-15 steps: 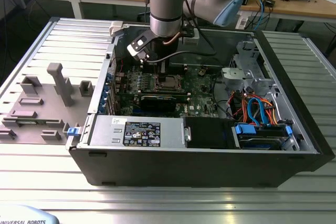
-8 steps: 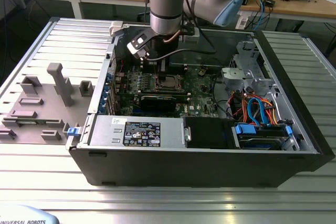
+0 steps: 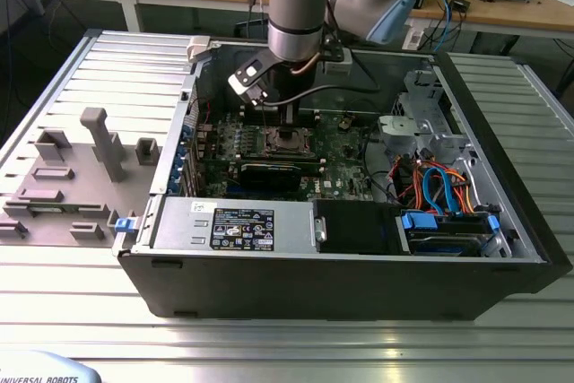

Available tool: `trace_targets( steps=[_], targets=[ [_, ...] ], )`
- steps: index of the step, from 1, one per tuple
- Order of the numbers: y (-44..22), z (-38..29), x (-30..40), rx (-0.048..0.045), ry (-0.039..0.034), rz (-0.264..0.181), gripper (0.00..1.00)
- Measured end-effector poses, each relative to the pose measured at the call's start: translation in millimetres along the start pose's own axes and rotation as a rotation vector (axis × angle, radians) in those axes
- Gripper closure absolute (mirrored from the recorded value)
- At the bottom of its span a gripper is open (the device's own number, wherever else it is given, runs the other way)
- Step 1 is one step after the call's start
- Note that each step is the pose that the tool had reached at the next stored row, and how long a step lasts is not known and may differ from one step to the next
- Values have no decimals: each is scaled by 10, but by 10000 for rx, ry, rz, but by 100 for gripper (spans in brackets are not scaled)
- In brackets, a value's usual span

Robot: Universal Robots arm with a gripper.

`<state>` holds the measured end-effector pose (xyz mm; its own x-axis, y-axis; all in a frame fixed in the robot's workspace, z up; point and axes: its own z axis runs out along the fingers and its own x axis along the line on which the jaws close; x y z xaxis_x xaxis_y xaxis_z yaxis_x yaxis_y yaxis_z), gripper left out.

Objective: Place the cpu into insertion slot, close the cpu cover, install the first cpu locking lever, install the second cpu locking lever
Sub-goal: 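Close the cpu cover, then install the first cpu locking lever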

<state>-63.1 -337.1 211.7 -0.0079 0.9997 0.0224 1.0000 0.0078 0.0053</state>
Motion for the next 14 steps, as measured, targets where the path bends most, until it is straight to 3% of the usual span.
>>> trace_targets(
  steps=[14],
  targets=[
    [7, -28, -2, 2, 5, -21, 89]
  ],
)
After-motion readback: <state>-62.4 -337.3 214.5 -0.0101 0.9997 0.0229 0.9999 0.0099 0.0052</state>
